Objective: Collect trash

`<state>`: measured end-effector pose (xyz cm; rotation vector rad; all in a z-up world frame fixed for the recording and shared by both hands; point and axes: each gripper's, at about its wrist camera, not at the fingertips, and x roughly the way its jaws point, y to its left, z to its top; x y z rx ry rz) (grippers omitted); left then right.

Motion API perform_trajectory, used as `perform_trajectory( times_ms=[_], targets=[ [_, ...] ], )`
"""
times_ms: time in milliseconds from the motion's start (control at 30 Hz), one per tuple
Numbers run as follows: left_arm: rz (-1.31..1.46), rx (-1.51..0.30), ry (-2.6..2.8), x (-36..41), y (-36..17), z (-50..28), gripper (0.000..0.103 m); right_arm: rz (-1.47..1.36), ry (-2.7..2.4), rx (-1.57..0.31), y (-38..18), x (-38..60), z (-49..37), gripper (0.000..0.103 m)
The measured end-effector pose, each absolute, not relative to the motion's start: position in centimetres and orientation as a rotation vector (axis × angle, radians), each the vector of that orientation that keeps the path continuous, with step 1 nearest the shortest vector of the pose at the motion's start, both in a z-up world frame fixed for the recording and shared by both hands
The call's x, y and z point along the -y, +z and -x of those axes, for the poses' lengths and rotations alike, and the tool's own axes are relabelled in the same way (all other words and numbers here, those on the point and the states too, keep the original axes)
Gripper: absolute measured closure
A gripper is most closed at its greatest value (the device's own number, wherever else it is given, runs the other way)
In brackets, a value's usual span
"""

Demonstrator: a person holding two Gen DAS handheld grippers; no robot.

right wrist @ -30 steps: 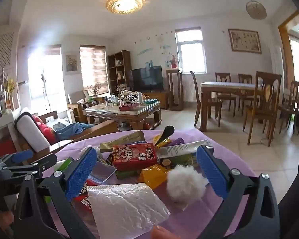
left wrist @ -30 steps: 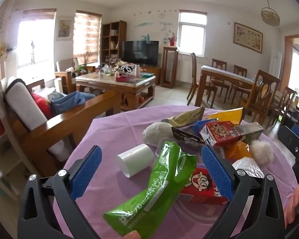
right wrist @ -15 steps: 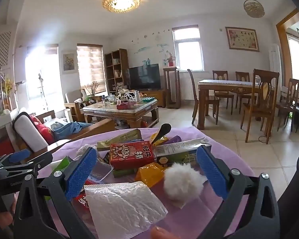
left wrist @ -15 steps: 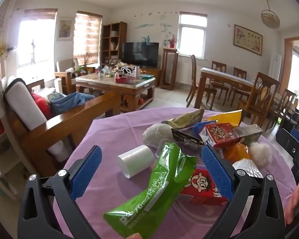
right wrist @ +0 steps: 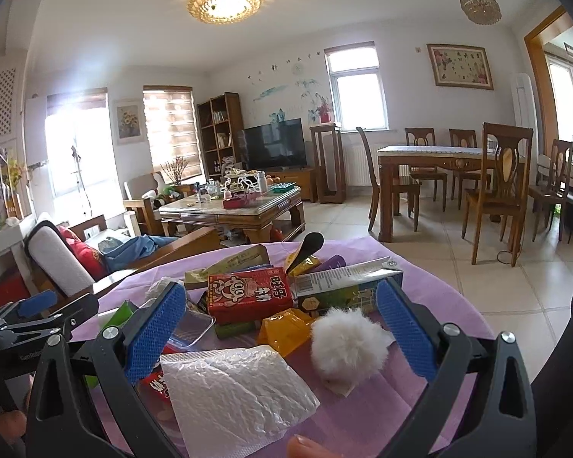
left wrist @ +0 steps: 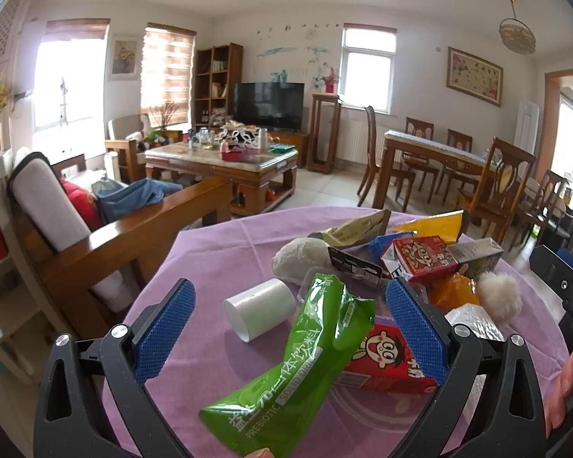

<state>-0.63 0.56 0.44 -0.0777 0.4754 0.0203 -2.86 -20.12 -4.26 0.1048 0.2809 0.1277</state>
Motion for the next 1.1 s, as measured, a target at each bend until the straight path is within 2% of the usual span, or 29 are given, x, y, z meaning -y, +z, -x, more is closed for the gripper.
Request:
perform_trajectory(
  times_ms=[1100],
  targets=[
    [0.078, -0.477, 0.017, -0.31, 0.44, 0.72, 0.004, -0.154, 0.125, -0.302, -4.74, 20.58, 2.20, 0.004]
  ],
)
